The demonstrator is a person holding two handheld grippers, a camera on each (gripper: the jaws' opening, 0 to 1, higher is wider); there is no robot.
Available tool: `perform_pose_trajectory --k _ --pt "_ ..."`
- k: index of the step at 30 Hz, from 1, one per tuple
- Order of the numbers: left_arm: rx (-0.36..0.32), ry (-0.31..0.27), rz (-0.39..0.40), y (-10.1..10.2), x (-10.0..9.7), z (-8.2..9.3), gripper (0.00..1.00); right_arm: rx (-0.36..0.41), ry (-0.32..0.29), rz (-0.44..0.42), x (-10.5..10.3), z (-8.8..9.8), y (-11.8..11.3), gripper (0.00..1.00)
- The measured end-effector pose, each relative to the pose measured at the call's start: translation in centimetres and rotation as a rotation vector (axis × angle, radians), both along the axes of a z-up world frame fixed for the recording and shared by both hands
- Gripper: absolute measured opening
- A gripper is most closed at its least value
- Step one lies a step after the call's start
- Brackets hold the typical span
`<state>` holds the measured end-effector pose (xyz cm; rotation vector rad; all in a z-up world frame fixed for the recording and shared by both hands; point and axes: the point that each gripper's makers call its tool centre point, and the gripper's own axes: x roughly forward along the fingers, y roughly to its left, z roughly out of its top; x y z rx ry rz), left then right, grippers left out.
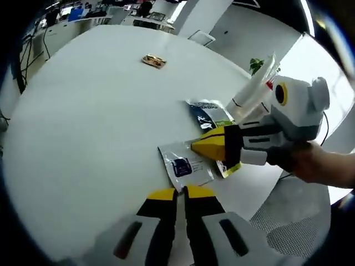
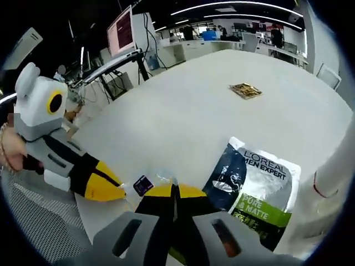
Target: Arrange the skincare products in the storage area until every visible bottle or jar stands upright without overlapping.
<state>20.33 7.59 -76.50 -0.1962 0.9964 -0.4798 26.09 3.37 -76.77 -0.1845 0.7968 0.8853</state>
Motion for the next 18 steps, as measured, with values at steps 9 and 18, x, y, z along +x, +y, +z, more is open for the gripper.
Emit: perform_pose_trajectory --k 9,18 --pt "0.152 -0.165 -0.172 0.3 1.6 2.0 0.12 -0.007 -0.012 0.022 0.1 -0.1 0.0 0.01" --pt "0.228 -0.285 -0.346 -1.6 3.4 0.8 0.19 -0.014 -0.017 0.035 0.1 -0.1 0.0 0.01"
